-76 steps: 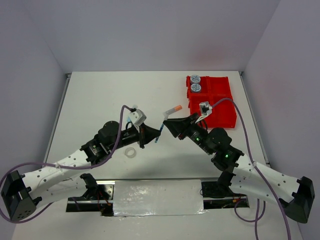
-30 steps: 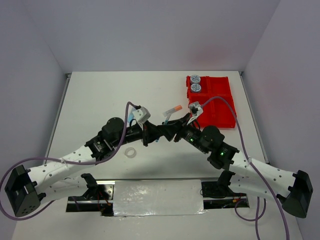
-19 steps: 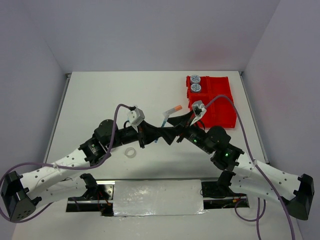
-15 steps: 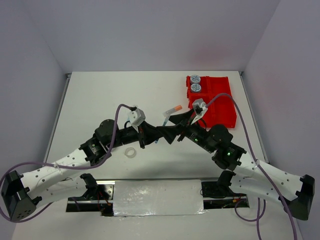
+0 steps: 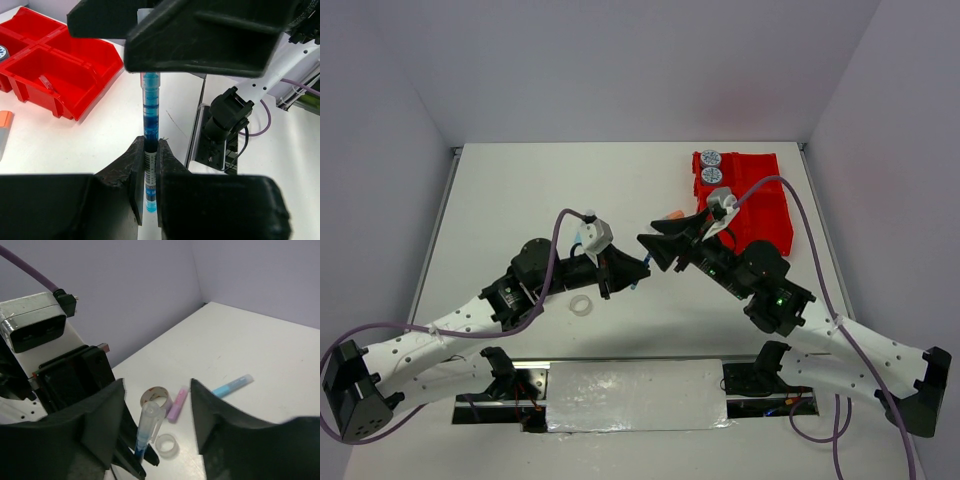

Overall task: Sort the stationery into containers
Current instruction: Close the pen cap on the pen.

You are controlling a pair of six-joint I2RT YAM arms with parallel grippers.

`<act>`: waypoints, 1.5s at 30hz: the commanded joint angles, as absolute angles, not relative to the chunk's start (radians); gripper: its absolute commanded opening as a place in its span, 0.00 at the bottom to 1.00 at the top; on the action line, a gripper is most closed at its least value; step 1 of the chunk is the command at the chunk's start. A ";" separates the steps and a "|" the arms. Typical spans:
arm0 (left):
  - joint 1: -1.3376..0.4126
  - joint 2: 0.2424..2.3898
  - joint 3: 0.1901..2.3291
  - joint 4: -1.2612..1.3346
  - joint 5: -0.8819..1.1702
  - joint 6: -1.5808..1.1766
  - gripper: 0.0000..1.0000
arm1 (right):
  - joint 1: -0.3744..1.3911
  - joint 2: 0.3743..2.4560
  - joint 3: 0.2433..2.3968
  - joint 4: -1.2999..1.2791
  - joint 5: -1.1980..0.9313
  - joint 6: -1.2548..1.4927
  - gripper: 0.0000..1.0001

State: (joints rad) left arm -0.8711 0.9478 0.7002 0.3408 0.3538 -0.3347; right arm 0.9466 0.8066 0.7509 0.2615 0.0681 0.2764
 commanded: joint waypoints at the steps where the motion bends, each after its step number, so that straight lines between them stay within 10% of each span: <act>1: -0.874 0.948 0.704 0.390 0.385 -0.299 0.00 | 0.956 0.807 0.795 0.302 0.078 0.250 0.55; 6: -0.873 0.945 0.696 0.388 0.368 -0.298 0.00 | 0.956 0.819 0.789 0.299 0.055 0.265 0.01; 45: -0.858 0.876 0.954 0.525 0.215 -0.215 0.00 | 0.980 1.256 0.471 0.600 -0.031 0.721 0.00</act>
State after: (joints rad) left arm -0.8516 0.9054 0.7475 0.0772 0.1692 -0.2882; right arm 0.9241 1.1099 0.5617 0.8314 0.1501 0.6804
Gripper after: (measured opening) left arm 0.191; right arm 0.239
